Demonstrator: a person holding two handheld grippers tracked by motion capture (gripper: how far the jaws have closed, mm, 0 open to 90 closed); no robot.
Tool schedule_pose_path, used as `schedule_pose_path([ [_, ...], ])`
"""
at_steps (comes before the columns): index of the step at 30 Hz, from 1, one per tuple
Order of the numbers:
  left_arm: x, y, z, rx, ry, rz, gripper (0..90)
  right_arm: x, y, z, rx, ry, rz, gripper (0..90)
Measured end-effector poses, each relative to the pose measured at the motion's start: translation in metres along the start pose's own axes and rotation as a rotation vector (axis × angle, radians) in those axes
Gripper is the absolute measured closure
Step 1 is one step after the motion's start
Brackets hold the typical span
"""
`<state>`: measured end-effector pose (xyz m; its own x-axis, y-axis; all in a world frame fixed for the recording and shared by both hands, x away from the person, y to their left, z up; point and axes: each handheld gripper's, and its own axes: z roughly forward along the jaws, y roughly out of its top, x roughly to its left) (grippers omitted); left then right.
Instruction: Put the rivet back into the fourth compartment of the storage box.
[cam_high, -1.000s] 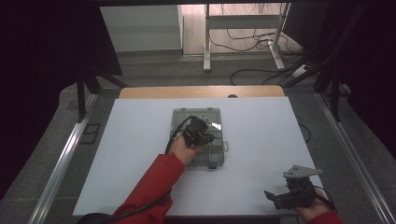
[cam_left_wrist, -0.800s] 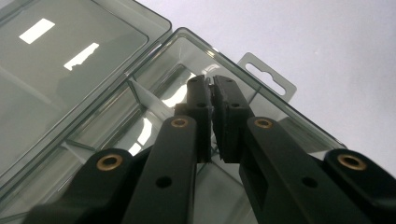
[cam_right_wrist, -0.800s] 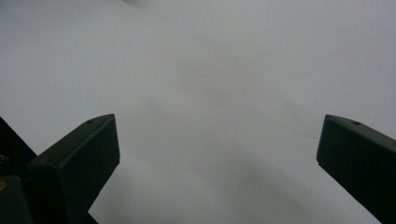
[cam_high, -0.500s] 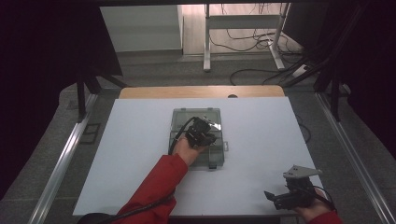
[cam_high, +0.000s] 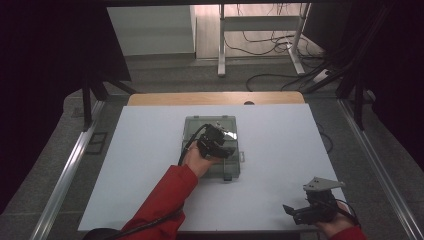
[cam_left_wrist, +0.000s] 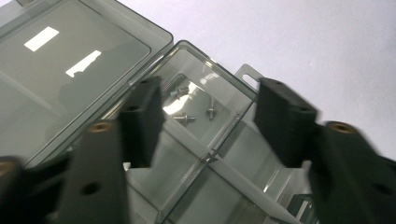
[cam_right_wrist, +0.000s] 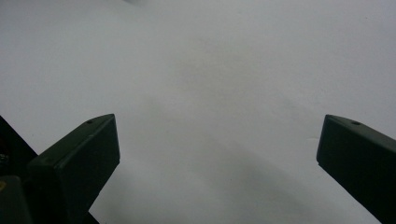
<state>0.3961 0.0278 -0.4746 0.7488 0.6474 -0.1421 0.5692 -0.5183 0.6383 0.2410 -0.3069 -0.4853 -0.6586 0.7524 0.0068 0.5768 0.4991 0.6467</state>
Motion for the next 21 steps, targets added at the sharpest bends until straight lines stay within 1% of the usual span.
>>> schedule_pose_path([
  [1, 0.0, -0.001, 0.0, -0.003, -0.001, 0.001, 30.6, 0.0, 0.0, 0.0, -0.001, -0.001, 0.0, 0.0],
  [2, 0.0, -0.001, -0.001, -0.005, 0.0, 0.0, 27.7, 0.0, 0.0, 0.0, -0.001, -0.001, 0.001, 0.0],
  [3, 0.0, -0.002, -0.001, -0.006, -0.009, -0.004, 27.7, 0.0, 0.0, 0.0, -0.001, -0.001, 0.001, 0.0],
  [4, 0.001, -0.002, -0.002, -0.005, -0.019, -0.006, 21.9, 0.0, 0.0, 0.0, -0.001, -0.002, 0.001, 0.0],
  [5, 0.0, -0.003, -0.003, 0.005, -0.027, -0.011, 21.0, 0.0, 0.0, 0.0, -0.001, -0.002, 0.001, 0.0],
  [6, 0.0, -0.003, -0.003, 0.005, -0.027, -0.011, 21.3, 0.0, 0.0, 0.0, -0.001, -0.002, 0.001, 0.0],
  [8, 0.0, -0.006, -0.006, 0.004, -0.048, -0.009, 21.0, 0.0, 0.0, 0.0, -0.001, -0.002, 0.001, 0.0],
  [10, 0.001, -0.007, -0.007, 0.005, -0.062, -0.011, 16.7, 0.0, 0.0, 0.0, -0.001, -0.001, 0.001, 0.0],
  [11, 0.001, -0.008, -0.008, 0.007, -0.071, -0.016, 16.7, 0.0, 0.0, 0.0, -0.001, -0.001, 0.001, 0.0],
  [12, 0.001, -0.008, -0.009, 0.009, -0.077, -0.013, 13.5, 0.0, 0.0, 0.0, 0.0, -0.002, 0.0, 0.0],
  [14, 0.001, -0.009, -0.011, 0.017, -0.075, -0.004, 12.4, 0.0, 0.0, 0.0, 0.0, -0.002, 0.0, 0.0],
  [15, 0.0, -0.01, -0.011, 0.01, -0.079, -0.004, 9.3, 0.0, 0.0, 0.0, 0.001, -0.002, -0.001, 0.0],
  [16, 0.0, -0.011, -0.012, 0.006, -0.083, 0.001, 9.3, 0.0, 0.0, 0.0, 0.001, -0.002, -0.001, 0.0],
  [17, 0.0, -0.012, -0.014, 0.002, -0.085, 0.002, 5.6, 0.0, 0.0, 0.0, 0.001, -0.001, -0.001, 0.0],
  [18, 0.0, -0.012, -0.015, -0.007, -0.091, 0.006, 3.6, 0.0, 0.0, 0.0, 0.001, -0.002, -0.001, 0.0],
  [19, 0.0, -0.013, -0.016, -0.017, -0.094, 0.004, 3.6, 0.0, 0.0, 0.0, 0.001, -0.002, -0.001, 0.0],
  [21, -0.001, -0.016, -0.018, -0.033, -0.087, 0.018, 1.2, 0.0, 0.0, 0.0, 0.002, -0.002, 0.0, 0.0],
])
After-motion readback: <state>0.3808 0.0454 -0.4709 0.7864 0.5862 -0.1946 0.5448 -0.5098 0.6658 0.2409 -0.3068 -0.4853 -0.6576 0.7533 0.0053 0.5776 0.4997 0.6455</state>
